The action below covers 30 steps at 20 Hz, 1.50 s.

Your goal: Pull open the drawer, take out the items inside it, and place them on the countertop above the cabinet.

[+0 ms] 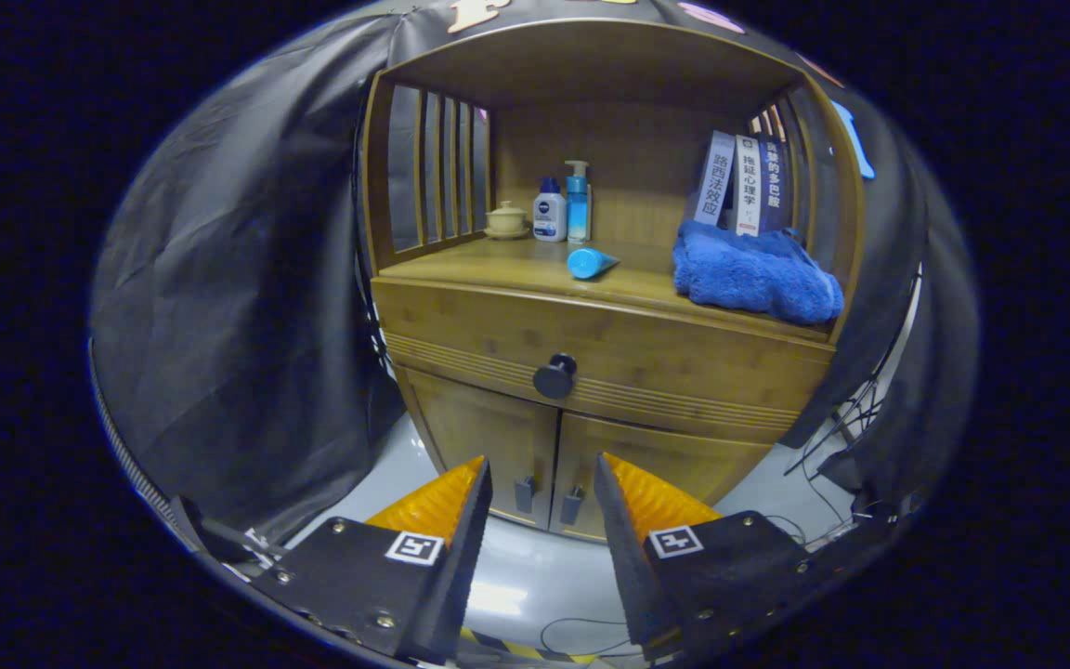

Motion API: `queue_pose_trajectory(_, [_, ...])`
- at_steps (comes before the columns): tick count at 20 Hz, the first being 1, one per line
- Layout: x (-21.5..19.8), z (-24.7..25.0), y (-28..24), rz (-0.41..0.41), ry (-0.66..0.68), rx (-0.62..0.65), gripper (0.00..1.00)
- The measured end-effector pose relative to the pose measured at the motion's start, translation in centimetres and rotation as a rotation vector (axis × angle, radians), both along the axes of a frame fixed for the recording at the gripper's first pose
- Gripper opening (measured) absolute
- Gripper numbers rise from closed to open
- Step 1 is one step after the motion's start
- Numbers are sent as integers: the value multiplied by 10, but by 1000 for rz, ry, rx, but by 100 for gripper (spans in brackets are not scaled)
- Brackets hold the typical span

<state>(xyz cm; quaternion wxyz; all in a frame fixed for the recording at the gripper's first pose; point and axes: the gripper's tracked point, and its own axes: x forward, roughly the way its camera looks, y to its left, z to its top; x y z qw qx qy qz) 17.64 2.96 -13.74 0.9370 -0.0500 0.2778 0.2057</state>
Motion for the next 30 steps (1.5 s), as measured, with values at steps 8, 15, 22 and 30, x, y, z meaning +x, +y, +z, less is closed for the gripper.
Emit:
queue_pose_trajectory(8, [-7,7,-68,-43,-63,23,66])
queue_pose_trajectory(15, [9,25,-128,-126,-213,93,66])
queue_pose_trajectory(22, [17,23,-176,-220,-280,131,66])
queue_pose_trajectory(30, [15,22,-203,-290,-331,154,66])
